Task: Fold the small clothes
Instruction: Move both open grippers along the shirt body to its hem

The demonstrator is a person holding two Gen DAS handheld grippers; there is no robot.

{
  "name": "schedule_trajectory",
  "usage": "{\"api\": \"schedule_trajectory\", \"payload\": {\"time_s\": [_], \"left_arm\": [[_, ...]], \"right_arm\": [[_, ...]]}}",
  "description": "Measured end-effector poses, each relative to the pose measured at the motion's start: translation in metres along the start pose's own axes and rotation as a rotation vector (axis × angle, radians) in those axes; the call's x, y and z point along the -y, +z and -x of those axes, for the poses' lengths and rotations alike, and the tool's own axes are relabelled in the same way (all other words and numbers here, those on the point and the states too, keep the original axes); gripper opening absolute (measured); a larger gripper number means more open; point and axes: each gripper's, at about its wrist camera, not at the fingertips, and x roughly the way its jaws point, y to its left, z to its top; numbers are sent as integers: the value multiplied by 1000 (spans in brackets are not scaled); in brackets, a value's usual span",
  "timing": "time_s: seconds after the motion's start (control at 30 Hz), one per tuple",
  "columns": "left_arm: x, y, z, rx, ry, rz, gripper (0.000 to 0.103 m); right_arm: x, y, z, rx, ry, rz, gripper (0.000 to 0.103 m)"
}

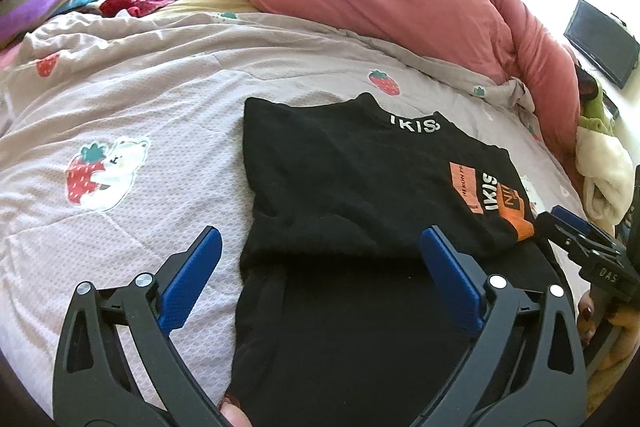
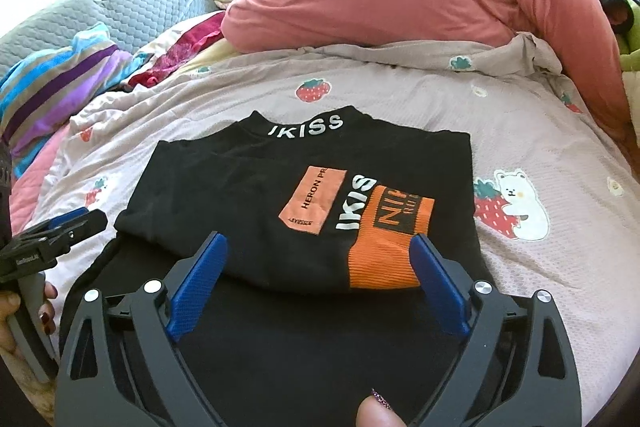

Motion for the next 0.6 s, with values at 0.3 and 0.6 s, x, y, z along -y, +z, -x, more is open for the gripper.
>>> {"api": "schedule_trajectory", "payload": {"time_s": [0.3,0.6], "left_arm": [[-3,-3,14,40,42,2,93],[-5,-10,34,56,40,25,93]], "right_arm": [[11,-2,13,14,-19,-26,94],[20,-3,28,39,-18,-44,94]]}}
